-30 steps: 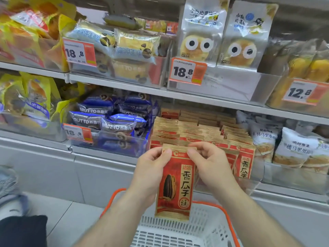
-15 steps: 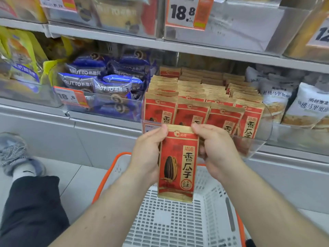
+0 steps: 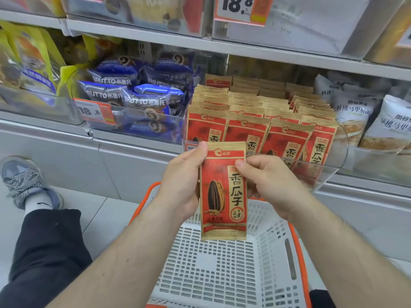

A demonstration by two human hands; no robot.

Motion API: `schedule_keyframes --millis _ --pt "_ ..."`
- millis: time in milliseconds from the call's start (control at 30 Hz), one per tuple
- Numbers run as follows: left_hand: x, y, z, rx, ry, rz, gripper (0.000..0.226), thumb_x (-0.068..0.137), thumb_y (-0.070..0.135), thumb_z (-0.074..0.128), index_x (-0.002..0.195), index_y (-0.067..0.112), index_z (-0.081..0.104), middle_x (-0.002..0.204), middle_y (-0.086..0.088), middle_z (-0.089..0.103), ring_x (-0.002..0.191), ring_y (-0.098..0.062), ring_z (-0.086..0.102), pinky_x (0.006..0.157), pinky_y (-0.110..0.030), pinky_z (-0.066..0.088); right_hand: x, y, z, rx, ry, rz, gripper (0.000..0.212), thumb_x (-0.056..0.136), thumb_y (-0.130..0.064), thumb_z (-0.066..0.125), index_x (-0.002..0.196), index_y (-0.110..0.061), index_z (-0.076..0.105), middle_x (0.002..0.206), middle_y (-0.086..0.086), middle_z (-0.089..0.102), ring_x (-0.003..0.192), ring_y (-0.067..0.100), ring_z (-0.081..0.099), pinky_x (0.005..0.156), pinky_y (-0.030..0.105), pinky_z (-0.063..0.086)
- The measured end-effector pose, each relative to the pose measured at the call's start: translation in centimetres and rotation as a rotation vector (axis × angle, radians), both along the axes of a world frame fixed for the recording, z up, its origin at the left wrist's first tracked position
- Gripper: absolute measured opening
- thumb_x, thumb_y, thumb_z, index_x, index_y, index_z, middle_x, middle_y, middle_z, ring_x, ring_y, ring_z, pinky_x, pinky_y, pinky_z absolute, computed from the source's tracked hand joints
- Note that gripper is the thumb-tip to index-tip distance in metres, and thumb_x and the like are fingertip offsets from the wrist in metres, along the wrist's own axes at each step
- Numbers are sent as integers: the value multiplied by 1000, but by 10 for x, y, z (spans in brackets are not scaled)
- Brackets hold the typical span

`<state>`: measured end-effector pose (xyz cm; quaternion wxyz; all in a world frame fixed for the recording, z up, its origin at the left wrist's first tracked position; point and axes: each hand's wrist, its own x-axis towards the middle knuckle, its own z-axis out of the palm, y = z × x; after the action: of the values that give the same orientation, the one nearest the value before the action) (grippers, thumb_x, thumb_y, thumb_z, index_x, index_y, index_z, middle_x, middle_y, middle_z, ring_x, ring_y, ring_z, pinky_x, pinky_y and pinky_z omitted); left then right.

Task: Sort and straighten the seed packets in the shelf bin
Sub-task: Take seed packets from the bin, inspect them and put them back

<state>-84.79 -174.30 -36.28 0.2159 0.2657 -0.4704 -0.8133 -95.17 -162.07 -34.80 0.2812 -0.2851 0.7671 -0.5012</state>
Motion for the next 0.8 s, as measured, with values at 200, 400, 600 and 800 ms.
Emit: schedule_keyframes --millis 200,400,600,800 --pt "12 7 -13 -83 -66 -58 25 100 27 55 113 11 70 101 -13 77 96 -32 74 87 -49 59 -2 0 -3 -85 -18 -104 36 99 -26 57 74 -3 68 58 3 65 47 14 50 51 27 41" --pt "14 2 -9 91 25 25 24 100 18 56 113 2 68 96 -20 76 75 -27 75 59 -38 62 -3 6 2 -1 -88 79 26 96 -29 60 89 -7 72 72 1 72 55 16 54 57 30 39" --pt "16 -3 -8 78 28 -2 31 100 25 54 119 4 66 102 -20 75 87 -34 74 72 -48 63 -6 11 2 139 -68 275 34 91 -26 65 93 7 68 76 9 74 61 17 63 56 26 42" --pt "32 -9 -24 -24 -67 -212 44 84 26 62 125 12 66 118 -20 71 117 -45 62 103 -66 44 -10 13 1 30 -172 248 39 75 -33 69 94 2 68 77 12 72 61 18 60 57 29 41"
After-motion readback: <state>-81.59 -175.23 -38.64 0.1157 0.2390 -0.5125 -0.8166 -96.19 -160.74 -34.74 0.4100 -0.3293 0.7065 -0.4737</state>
